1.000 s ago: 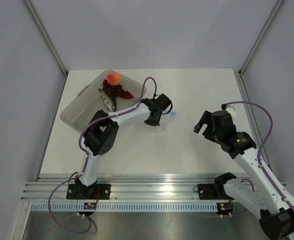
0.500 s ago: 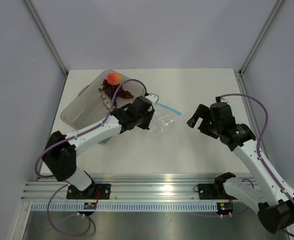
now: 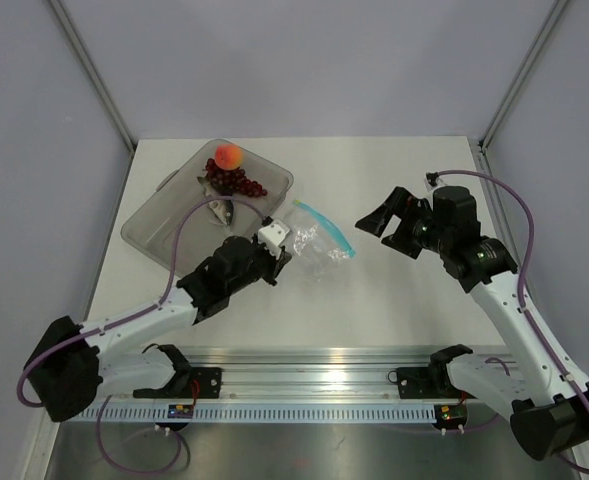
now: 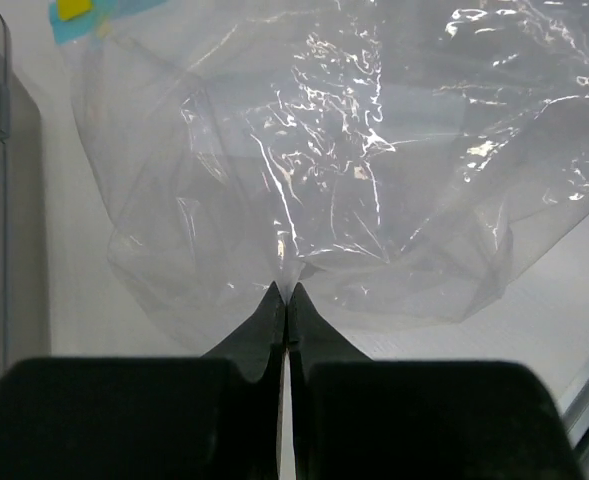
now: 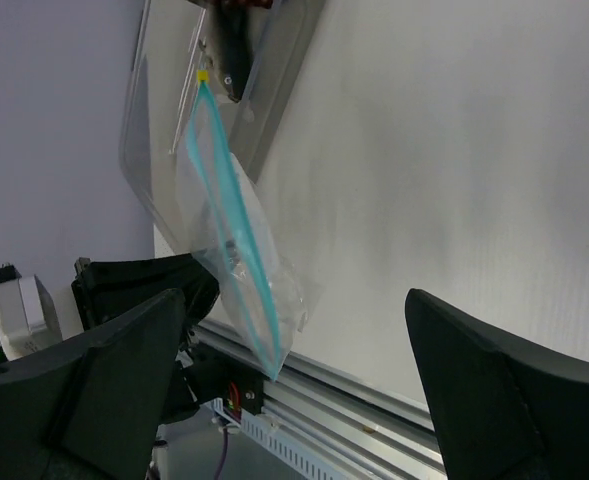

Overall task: Place the food in the zip-top bag and seal the zipper
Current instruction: Pick up the zipper food storage bag at the center of the board, then open the zipper of the food storage bag.

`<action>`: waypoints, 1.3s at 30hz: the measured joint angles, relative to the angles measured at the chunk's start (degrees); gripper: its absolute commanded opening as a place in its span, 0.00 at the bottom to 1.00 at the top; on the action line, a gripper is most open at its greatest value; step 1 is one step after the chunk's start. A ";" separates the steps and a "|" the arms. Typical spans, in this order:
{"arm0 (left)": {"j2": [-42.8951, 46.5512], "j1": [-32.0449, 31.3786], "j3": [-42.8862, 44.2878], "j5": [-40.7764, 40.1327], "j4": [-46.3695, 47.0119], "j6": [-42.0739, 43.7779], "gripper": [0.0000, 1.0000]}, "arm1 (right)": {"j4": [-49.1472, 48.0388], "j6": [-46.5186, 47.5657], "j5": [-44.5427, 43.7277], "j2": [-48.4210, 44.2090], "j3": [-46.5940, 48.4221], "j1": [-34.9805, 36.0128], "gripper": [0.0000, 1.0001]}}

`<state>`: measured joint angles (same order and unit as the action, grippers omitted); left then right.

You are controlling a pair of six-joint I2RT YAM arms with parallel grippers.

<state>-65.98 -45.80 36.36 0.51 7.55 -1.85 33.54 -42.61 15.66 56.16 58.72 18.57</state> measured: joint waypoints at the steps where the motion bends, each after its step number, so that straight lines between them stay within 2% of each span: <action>1: 2.34 -0.02 -2.47 0.46 2.56 0.76 0.00 | -0.37 -0.31 0.74 0.20 0.07 0.00 1.00; 3: 6.38 -0.07 -6.12 1.81 7.89 2.73 0.00 | -1.51 -0.79 2.95 1.09 0.07 0.00 0.99; 7: 7.56 -0.07 -6.23 5.75 13.11 5.79 0.00 | -4.37 -1.16 8.07 3.26 -0.02 -0.04 0.97; 12: 7.52 -0.31 -6.21 9.14 15.08 6.97 0.00 | -5.27 -0.81 11.04 4.70 -0.02 -0.04 0.96; 18: 7.41 -0.90 -5.73 10.47 15.89 7.89 0.00 | -5.51 -0.48 12.66 5.01 -0.02 -0.04 0.88; 22: 7.41 -1.31 -5.22 10.80 15.91 8.41 0.00 | -6.16 -0.55 13.88 5.20 -0.33 -0.04 0.88; 32: 7.43 -1.55 -5.20 11.23 15.63 9.16 0.00 | -5.79 -0.74 11.30 1.16 -0.17 -0.04 0.91; 39: 8.22 -1.73 -5.22 11.34 15.17 9.18 0.00 | -4.87 -0.74 9.03 1.62 1.01 -0.04 0.91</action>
<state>-57.76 -47.53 31.14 11.86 22.72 7.33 28.67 -43.35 24.69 57.78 59.72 18.52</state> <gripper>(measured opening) 0.002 0.909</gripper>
